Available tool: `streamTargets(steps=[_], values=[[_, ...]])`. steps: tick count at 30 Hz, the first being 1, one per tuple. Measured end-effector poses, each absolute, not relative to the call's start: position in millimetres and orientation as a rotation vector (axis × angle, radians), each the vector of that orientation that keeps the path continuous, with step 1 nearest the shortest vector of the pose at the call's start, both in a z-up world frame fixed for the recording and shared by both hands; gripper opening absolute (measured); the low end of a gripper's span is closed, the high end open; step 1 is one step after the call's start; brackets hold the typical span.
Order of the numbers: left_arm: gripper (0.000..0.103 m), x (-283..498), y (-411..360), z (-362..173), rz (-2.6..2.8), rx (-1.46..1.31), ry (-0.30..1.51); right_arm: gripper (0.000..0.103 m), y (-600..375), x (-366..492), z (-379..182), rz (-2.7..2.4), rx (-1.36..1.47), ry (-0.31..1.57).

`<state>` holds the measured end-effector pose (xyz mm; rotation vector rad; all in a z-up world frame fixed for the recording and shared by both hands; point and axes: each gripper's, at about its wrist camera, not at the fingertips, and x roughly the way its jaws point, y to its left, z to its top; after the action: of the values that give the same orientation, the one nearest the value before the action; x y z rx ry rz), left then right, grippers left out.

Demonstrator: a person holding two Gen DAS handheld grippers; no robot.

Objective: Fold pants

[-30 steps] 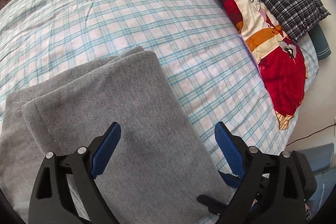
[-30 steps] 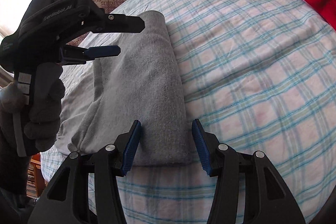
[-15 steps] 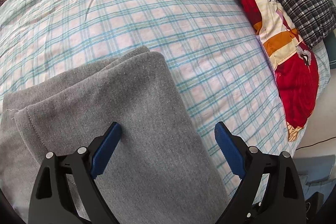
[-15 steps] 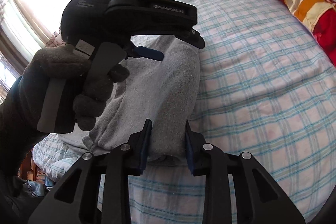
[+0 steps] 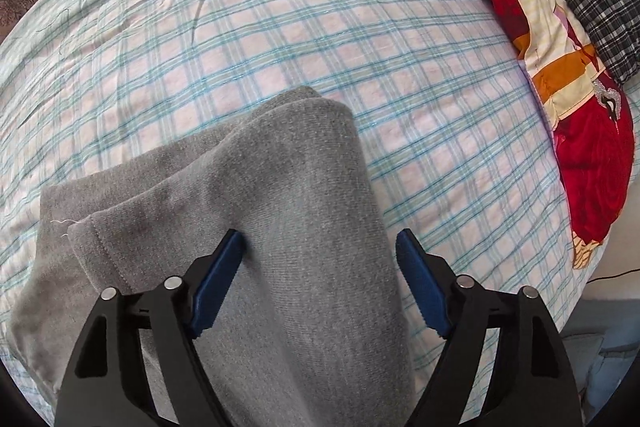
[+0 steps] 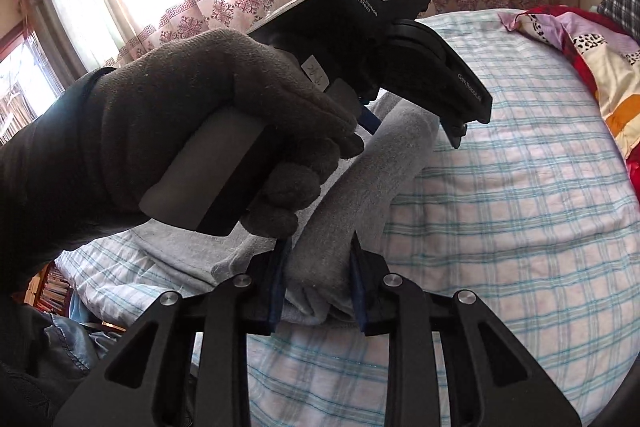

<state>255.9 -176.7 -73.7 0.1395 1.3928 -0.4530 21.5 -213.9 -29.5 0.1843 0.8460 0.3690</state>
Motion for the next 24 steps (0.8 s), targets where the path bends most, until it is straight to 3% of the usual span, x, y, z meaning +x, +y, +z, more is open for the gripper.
streamTargets(steps=[5,11,24], values=[[0.056,255,-158,-60,-0.477,0.093,1.375,0.027,-206,15,-22,0.391,0.185,0.832],[0.044,249,-135,-34,-0.52,0.044,1.331,0.027,-190,9,-8,0.428,0.163,0.808],[0.037,243,-11,6,-0.618,-0.318,1.244,0.027,-135,4,27,0.572,0.139,0.745]])
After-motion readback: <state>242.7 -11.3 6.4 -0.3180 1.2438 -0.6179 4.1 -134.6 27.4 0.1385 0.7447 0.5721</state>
